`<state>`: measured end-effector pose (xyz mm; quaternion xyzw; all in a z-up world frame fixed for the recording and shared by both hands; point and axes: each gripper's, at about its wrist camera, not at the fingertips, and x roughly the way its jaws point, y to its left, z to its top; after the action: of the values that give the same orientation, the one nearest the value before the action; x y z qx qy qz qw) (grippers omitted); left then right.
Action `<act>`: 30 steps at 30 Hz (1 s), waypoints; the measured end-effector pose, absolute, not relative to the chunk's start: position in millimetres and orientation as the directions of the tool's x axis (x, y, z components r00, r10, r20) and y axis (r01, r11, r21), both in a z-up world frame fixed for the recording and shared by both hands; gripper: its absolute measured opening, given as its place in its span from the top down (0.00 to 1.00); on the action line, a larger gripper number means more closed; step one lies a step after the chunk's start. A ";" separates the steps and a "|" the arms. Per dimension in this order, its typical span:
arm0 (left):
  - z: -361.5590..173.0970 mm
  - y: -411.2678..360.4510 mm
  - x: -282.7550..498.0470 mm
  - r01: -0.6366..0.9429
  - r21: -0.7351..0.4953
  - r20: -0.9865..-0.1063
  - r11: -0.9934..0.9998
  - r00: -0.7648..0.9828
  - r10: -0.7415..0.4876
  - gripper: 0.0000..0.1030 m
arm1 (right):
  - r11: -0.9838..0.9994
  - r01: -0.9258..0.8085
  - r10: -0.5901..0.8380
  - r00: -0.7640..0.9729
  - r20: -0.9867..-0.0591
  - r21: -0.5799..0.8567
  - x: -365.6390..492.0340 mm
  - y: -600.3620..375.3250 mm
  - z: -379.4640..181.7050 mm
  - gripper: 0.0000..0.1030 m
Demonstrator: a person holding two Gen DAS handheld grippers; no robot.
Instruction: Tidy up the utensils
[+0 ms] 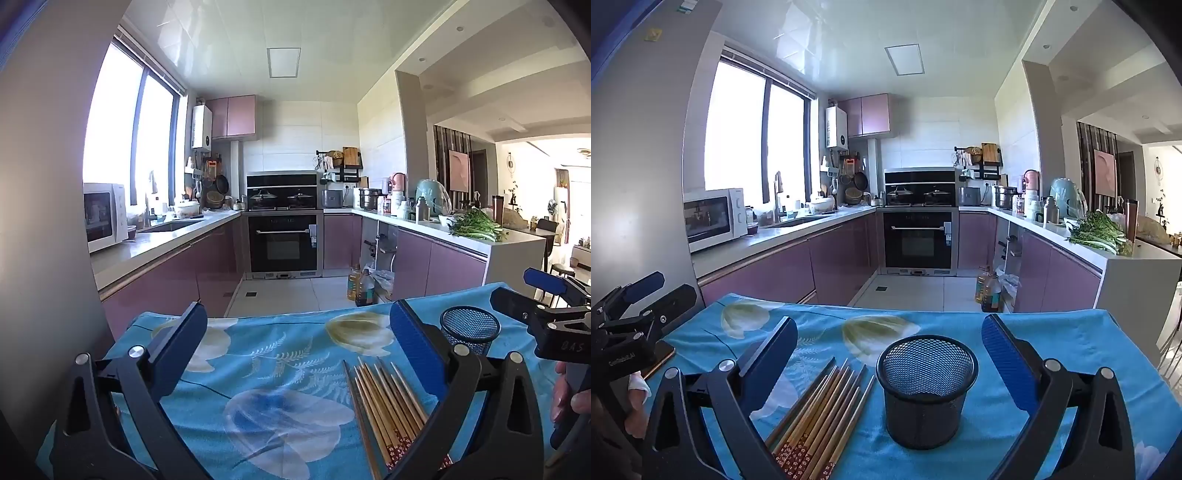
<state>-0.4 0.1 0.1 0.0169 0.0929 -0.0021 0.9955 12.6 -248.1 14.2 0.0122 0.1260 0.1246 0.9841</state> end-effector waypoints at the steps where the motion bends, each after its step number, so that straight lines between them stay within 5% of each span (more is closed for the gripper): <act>1: 0.1 0.0 0.2 0.008 0.034 -0.189 0.999 0.982 -0.001 0.05 | 0.969 -0.240 0.245 0.938 -0.245 0.052 12.9 -248.2 13.7 0.06; 30: 3.4 -0.1 -12.2 -0.005 0.030 -0.125 1.000 0.992 0.008 0.05 | 0.974 -0.217 0.225 0.951 -0.213 0.059 8.3 -251.3 16.2 0.06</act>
<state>-12.2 -0.1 3.4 0.0147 0.0627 0.0032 0.9979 8.3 -251.3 16.2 0.0175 0.1099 0.1120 0.9875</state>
